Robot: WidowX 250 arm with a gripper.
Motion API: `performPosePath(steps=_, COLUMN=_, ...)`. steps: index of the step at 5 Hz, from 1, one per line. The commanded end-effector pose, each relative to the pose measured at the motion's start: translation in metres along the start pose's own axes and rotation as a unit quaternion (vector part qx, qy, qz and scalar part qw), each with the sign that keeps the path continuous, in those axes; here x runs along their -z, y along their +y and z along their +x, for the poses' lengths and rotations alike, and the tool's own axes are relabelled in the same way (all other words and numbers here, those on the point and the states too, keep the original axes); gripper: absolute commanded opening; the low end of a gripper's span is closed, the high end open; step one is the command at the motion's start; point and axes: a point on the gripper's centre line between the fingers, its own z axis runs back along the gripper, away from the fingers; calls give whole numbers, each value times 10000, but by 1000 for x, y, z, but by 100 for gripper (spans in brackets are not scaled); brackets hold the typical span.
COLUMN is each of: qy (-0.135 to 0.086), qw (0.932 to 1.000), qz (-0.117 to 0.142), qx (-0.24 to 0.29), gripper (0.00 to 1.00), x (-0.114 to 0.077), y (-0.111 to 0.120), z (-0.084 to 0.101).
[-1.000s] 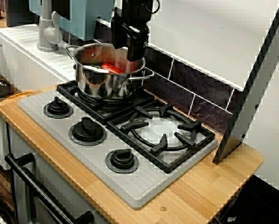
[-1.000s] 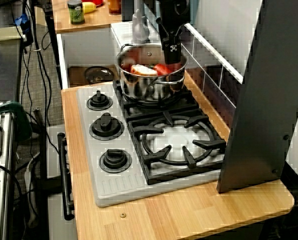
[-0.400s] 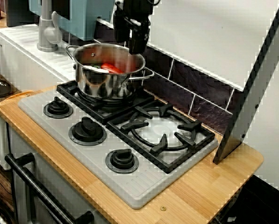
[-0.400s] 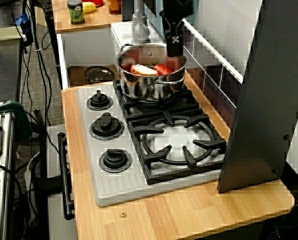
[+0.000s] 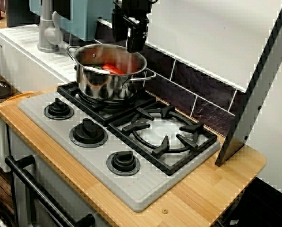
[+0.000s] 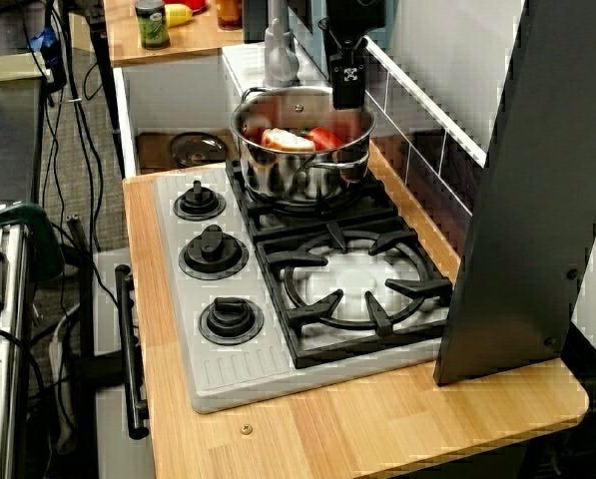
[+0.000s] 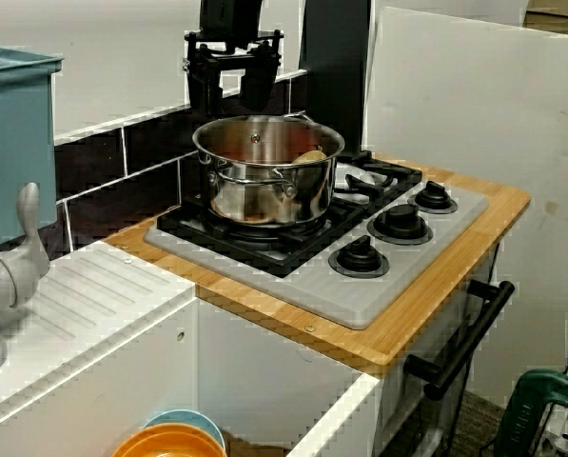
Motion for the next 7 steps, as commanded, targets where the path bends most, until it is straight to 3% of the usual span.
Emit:
performPosePath(steps=1, qy=-147, qw=9999, qz=-12, qx=-29, gripper=100, x=-25, y=8, z=0)
performPosePath(steps=5, qy=-116, qw=9999, qz=38, qx=103, gripper=100, x=-17, y=1, z=-25)
performPosePath(steps=7, qy=-142, qw=9998, qz=96, qx=79, gripper=100, x=-13, y=10, z=-30)
